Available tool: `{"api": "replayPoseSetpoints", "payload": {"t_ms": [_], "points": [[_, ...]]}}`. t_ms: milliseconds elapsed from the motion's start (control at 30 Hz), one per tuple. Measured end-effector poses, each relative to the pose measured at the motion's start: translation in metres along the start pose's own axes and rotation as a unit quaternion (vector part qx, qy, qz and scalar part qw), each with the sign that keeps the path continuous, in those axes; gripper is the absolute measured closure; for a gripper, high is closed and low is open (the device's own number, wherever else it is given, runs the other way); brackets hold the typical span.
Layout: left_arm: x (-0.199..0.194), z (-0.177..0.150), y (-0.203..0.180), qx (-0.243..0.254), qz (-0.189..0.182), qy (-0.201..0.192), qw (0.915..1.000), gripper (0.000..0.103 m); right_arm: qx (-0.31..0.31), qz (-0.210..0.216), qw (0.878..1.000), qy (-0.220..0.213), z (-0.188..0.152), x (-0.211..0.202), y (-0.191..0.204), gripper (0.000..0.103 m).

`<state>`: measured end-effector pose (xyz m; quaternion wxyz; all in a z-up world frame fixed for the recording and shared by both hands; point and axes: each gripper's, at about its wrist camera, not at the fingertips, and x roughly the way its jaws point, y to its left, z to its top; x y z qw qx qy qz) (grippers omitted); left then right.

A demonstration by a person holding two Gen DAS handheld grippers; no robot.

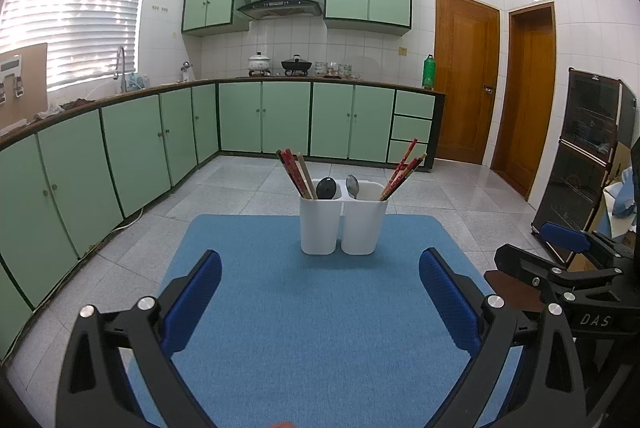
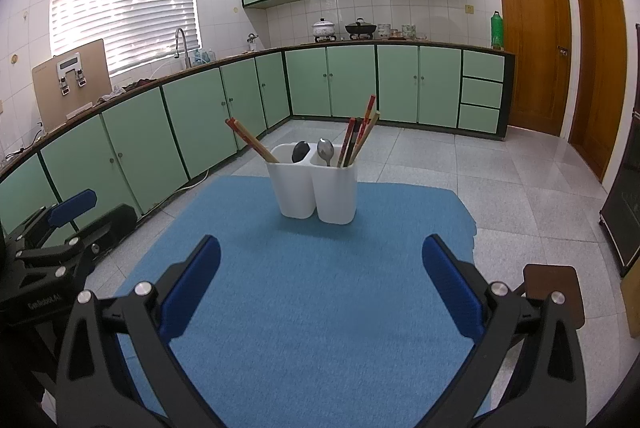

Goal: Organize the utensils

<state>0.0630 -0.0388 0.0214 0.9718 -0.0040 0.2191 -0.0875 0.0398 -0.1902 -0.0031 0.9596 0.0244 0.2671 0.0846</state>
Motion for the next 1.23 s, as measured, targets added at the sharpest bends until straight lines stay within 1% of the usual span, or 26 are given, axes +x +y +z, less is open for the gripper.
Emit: {"api": "replayPoseSetpoints", "payload": {"t_ms": [1233], "points": [[0.006, -0.004, 0.004, -0.003, 0.000, 0.007, 1.0000, 0.006, 0.002, -0.004, 1.000, 0.008, -0.006, 0.011, -0.002, 0.005]]}}
